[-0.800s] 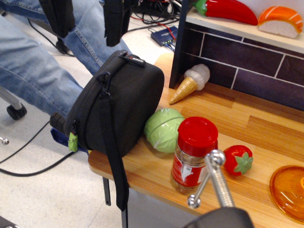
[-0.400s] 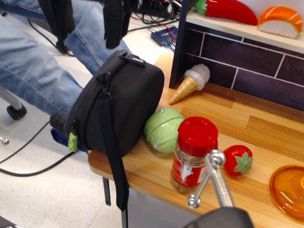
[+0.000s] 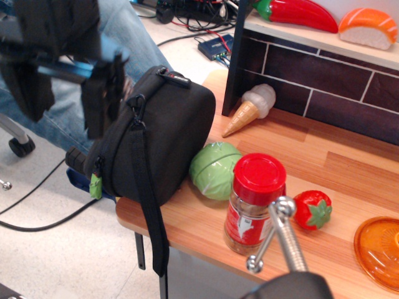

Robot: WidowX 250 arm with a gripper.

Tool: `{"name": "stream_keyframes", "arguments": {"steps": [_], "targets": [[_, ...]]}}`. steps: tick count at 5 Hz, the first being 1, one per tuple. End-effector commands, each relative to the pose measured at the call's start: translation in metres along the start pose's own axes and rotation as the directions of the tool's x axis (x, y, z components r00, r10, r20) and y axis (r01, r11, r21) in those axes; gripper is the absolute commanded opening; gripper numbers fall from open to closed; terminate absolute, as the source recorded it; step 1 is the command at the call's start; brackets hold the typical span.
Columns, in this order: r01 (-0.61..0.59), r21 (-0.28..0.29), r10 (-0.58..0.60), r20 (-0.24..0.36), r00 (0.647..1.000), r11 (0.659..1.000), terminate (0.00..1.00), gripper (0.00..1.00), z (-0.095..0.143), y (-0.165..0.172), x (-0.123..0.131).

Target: Unzip zipper bag

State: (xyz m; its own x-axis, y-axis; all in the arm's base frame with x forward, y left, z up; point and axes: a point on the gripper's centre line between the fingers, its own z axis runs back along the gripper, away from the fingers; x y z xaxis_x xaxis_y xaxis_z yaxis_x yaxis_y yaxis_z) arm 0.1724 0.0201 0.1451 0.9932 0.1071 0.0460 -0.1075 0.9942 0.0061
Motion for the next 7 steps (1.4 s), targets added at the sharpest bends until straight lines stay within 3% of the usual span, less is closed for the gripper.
{"name": "stream_keyframes", "arguments": {"steps": [1,3,5,6,7], "targets": [[0.022,0.038,-0.024,0.061,0.998,0.999,0.0,1.0,-0.037,0.007,0.009],[0.085,0.066,-0.095,0.161,0.982,0.994,0.0,1.0,-0.07,0.003,0.017],[0.069,0.101,-0.084,0.151,0.985,0.993,0.0,1.0,-0.085,0.008,0.03],[0.048,0.095,-0.062,0.147,0.987,0.994,0.0,0.0,-0.088,0.01,0.031],[0.049,0.09,-0.063,0.157,0.986,0.995,0.0,0.0,-0.084,0.01,0.029]]}}
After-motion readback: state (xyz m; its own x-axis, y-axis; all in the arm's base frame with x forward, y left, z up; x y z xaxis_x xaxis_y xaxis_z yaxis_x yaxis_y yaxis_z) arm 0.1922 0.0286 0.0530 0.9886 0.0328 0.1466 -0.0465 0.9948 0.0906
